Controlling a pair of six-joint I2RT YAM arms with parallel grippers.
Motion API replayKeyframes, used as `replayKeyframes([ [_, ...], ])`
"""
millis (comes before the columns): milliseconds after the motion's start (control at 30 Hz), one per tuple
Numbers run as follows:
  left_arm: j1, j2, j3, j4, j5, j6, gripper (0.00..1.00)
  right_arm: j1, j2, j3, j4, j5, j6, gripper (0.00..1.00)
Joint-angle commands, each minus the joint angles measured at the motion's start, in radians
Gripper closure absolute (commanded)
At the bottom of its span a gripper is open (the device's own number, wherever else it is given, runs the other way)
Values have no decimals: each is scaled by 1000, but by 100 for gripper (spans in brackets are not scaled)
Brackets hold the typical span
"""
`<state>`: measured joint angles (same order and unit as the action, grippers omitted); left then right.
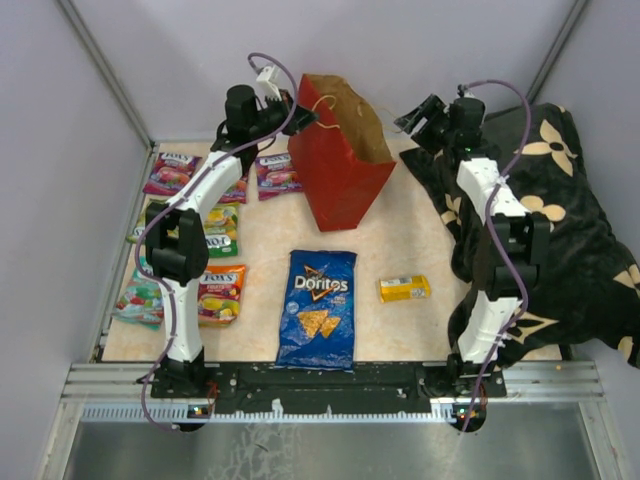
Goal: Take the snacks out of the paper bag
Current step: Adjust the paper bag at the center of the board.
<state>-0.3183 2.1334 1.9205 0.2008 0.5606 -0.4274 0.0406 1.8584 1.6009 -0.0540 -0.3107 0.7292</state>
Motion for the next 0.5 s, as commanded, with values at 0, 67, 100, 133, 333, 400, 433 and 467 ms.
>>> replayKeyframes([
  [0, -2, -47, -14, 20, 11, 16, 100, -4, 47, -20, 189, -78, 117, 30],
  [67, -2, -46, -18, 20, 14, 15, 100, -3, 75, -22, 232, -104, 162, 31],
  [100, -2, -47, -20, 20, 13, 16, 100, -3, 86, -22, 253, -115, 173, 33],
  [133, -2, -47, -23, 20, 12, 17, 100, -2, 96, -25, 271, -120, 192, 36],
  [333, -2, -51, -28, 18, 9, 21, 100, -2, 117, -27, 338, -136, 232, 66],
  [400, -2, -53, -27, 16, 6, 21, 100, -2, 113, -29, 345, -138, 236, 82],
  [433, -2, -53, -26, 16, 5, 20, 100, -2, 108, -28, 346, -138, 234, 90],
  [467, -2, -53, -23, 16, 5, 16, 100, -2, 97, -27, 344, -136, 231, 97],
])
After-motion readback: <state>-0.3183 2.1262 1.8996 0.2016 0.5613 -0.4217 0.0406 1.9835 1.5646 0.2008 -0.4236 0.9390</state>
